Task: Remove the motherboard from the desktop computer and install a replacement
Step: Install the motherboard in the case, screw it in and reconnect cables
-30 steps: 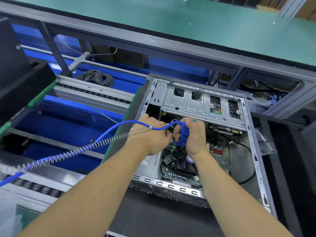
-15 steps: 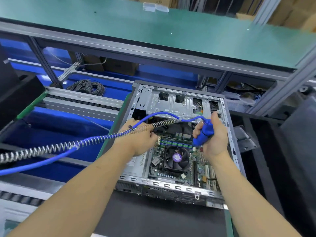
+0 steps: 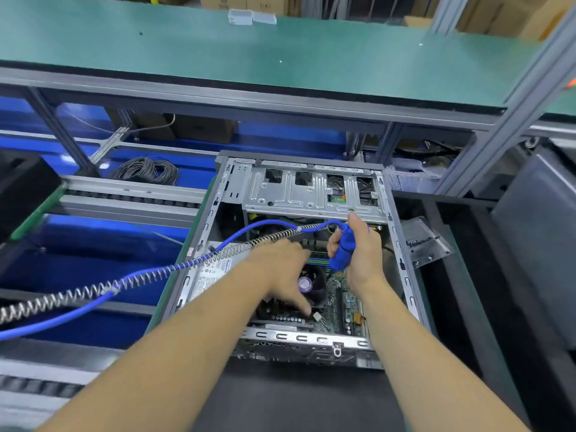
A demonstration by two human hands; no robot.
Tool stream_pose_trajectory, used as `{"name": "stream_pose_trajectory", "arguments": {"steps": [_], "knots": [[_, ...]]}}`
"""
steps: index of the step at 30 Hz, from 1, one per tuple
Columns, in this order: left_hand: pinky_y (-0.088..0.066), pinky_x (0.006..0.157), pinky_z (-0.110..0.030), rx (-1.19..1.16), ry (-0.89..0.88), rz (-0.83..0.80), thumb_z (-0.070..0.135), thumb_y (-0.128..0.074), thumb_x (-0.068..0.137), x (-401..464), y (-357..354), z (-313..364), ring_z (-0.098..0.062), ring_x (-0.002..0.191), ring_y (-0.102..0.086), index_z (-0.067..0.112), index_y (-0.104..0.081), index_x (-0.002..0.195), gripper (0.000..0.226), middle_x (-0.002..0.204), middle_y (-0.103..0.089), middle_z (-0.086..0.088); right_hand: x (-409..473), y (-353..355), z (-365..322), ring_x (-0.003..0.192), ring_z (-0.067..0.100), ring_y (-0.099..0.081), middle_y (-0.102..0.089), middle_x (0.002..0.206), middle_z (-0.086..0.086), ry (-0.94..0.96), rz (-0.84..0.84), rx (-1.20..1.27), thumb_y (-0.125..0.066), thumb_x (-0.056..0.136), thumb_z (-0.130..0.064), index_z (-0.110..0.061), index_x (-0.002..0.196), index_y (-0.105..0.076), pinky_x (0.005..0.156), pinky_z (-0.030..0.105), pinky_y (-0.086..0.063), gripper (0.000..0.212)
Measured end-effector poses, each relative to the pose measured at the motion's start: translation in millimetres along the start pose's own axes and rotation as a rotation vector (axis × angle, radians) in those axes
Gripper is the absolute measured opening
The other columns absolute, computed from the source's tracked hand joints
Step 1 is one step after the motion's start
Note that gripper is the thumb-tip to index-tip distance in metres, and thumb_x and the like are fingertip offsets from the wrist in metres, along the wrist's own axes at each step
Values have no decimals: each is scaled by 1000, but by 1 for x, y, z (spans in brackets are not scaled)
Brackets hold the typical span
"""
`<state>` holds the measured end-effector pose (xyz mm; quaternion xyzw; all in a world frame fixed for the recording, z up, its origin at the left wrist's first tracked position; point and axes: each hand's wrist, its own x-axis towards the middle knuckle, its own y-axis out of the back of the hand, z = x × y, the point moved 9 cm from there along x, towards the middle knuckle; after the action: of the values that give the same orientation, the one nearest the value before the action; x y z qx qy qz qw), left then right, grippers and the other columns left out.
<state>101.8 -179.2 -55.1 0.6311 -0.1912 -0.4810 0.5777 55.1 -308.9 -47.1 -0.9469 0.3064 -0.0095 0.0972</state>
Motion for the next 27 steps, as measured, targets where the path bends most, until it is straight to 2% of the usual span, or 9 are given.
{"name": "stream_pose_trajectory", "arguments": {"steps": [1,2,6,9,15,19,23,25,27], "knots": [[-42,106,-48,68,3,-83,79,-74,56,3,-15,5,-25,133,-46,14,-38,146,117,139,-51,-1,-1,-1,0,49,22,-49,-57,56,7,2,-11,-14,-60,77,-63,-19,53,-62,60,34,-44,50],[-41,108,-47,116,7,-110,78,-77,54,6,-27,6,-26,136,-43,13,-32,149,124,146,-46,-3,-1,-4,0,50,22,-49,-58,57,6,-1,-25,-21,-60,77,-64,-19,54,-62,61,34,-45,50],[-44,85,-38,125,-29,93,63,-83,61,13,-28,5,-26,111,-59,18,-49,121,83,119,-60,-2,-2,-6,-1,51,23,-47,-55,56,8,5,-51,-46,-59,76,-59,-8,61,-57,58,33,-43,54],[-35,75,-36,129,-24,150,65,-81,58,15,-25,3,-25,97,-63,21,-50,111,76,109,-63,2,-2,-4,-5,47,23,-43,-51,52,11,41,-37,-12,-56,73,-50,-6,61,-49,55,35,-38,46],[-43,91,-41,112,6,133,64,-81,59,14,-27,0,-26,102,-64,22,-49,114,76,113,-64,3,1,-5,-2,46,22,-39,-47,53,10,20,-44,27,-57,70,-45,-8,64,-45,53,35,-35,40],[-41,90,-41,103,12,140,63,-81,58,16,-27,-1,-25,99,-65,23,-45,109,75,110,-64,3,-2,-2,-5,48,23,-40,-49,56,10,28,-60,42,-58,73,-47,-10,63,-46,55,36,-37,40],[-39,93,-42,80,22,132,63,-82,56,15,-27,0,-22,101,-63,24,-49,111,75,107,-64,5,-12,-1,-16,50,23,-46,-54,59,8,41,-95,88,-71,72,-64,-18,60,-58,56,34,-43,49],[-44,89,-41,26,34,117,60,-83,57,15,-28,-1,-22,101,-62,24,-50,108,71,107,-63,5,-22,-2,-16,49,23,-47,-55,61,8,-3,-152,83,-73,68,-69,-18,61,-61,55,33,-44,53],[-45,75,-36,-38,32,94,53,-86,58,15,-31,-1,-23,100,-61,24,-46,99,65,106,-60,4,-33,-1,-12,49,23,-46,-55,60,9,-38,-175,96,-72,71,-66,-17,58,-62,54,33,-43,51]]}}
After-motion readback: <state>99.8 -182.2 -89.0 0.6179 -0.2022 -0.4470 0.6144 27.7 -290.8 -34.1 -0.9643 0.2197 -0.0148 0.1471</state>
